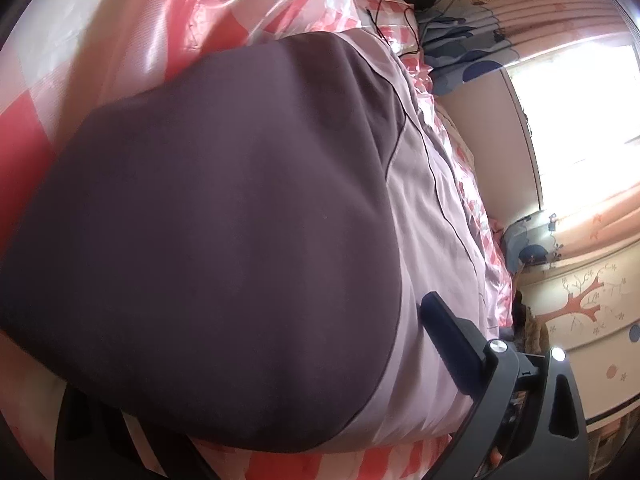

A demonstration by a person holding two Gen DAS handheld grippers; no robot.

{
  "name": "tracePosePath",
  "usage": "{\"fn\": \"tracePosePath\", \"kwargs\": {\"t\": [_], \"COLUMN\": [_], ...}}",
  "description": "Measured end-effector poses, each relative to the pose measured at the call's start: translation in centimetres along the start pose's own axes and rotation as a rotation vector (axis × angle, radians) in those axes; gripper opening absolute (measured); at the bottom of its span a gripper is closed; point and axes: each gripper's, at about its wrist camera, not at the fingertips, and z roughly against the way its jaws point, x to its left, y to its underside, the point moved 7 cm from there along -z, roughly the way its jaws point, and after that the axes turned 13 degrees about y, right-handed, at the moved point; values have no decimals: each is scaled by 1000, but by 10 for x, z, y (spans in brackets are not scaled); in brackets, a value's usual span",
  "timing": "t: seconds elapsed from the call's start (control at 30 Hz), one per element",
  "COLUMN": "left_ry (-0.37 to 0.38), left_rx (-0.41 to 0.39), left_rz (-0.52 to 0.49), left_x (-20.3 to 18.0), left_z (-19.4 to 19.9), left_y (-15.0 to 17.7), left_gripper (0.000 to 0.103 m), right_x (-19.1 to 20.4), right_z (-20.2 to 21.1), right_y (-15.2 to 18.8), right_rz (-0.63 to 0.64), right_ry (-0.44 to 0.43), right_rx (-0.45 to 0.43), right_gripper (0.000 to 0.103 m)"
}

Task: Fold large clothes
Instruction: 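Grasp the jacket bundle with both grippers and lift it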

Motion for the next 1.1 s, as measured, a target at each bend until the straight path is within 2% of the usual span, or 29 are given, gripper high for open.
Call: {"fn": "tracePosePath", "kwargs": {"t": [0.07,0.13,0.2,0.33,0.47,0.5,0.57,0.63,0.7,0.73,0.77,0.83,0.87,0.93,1.0,1.1], "left_ry": [29,61,88,150,208,208,171,104,121,142,149,135,142,136,134,135], "left_rx": [7,23,45,76,101,109,136,162,148,141,118,78,69,60,27,-10], "left_rz": [32,41,-33,-162,-225,-225,-218,-150,-61,-34,-28,-37,-34,-15,7,20], "left_x": [0,-4,-24,-74,-100,-99,-81,-45,-23,-17,-13,-13,-14,-16,-17,-13], "left_z": [2,4,10,29,57,62,66,58,56,57,60,62,60,51,47,45], "left_y": [-1,-1,1,17,44,52,71,88,90,91,90,87,85,80,75,68], "left_gripper": [75,51,41,35,35,35,41,58,67,69,72,88,91,95,95,95], "right_x": [10,24,39,64,57,44,11,-37,-78,-83,-85,-82,-72,-28,28,117], "right_z": [8,16,27,73,127,137,136,122,122,131,148,185,201,211,194,125], "right_y": [1,2,5,19,51,63,80,92,98,98,96,87,83,73,69,68], "right_rz": [66,138,189,244,267,260,235,171,31,9,5,10,41,177,334,623], "right_ry": [24,41,25,-62,-104,-99,-49,23,-29,-43,-51,1,47,100,145,246], "right_rx": [-35,-61,-87,-149,-187,-185,-135,-44,-9,-40,-107,-271,-345,-424,-417,-379], "right_gripper": [48,43,39,37,37,37,51,57,59,59,60,68,73,76,85,87]}}
